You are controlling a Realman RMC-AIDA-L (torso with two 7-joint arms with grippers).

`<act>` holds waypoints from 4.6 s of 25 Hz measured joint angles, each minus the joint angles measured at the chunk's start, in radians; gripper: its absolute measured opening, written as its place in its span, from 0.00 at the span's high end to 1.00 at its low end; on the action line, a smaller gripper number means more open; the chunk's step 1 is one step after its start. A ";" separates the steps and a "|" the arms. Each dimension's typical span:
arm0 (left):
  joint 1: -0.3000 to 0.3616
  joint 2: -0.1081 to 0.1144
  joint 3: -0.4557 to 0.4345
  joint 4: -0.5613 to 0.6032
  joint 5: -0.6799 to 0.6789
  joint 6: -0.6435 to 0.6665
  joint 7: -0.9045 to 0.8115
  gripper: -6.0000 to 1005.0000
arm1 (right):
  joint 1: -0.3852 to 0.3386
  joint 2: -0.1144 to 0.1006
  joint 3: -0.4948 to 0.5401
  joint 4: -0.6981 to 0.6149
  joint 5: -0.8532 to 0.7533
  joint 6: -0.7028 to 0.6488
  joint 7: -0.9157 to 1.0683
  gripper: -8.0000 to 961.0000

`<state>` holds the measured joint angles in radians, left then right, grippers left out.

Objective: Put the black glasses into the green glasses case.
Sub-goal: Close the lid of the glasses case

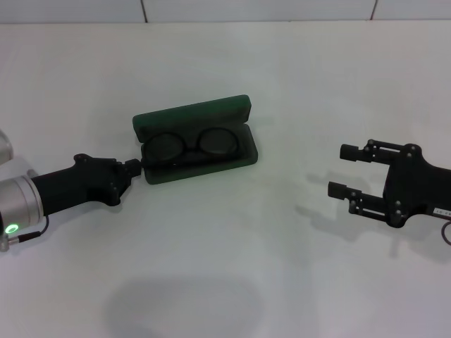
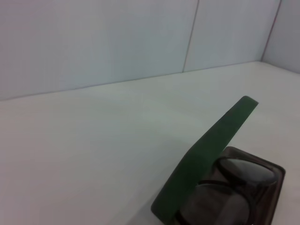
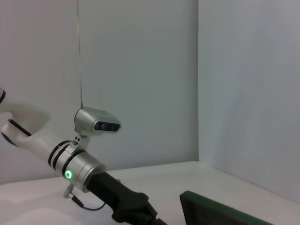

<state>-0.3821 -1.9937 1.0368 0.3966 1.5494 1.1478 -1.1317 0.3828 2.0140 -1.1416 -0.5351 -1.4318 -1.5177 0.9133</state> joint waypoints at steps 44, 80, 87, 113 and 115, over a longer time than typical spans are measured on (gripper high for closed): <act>-0.075 -0.031 -0.015 0.028 -0.015 -0.092 -0.051 0.89 | 0.002 0.006 -0.009 0.033 -0.015 -0.010 0.003 0.38; -0.095 -0.098 -0.013 0.626 0.312 -0.018 -1.084 0.88 | 0.013 0.005 -0.003 0.061 -0.008 0.000 -0.003 0.38; -0.194 -0.096 0.204 0.652 0.665 -0.257 -1.493 0.87 | 0.020 0.007 -0.003 0.071 -0.006 0.001 -0.012 0.38; -0.121 -0.097 0.374 0.639 0.653 -0.363 -1.425 0.87 | 0.034 0.007 -0.003 0.070 -0.006 0.016 -0.013 0.38; -0.117 -0.097 0.373 0.639 0.649 -0.363 -1.417 0.87 | 0.034 0.007 -0.003 0.070 -0.006 0.016 -0.012 0.38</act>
<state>-0.4991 -2.0907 1.4099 1.0360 2.1982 0.7850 -2.5491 0.4173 2.0212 -1.1450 -0.4648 -1.4375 -1.5015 0.9012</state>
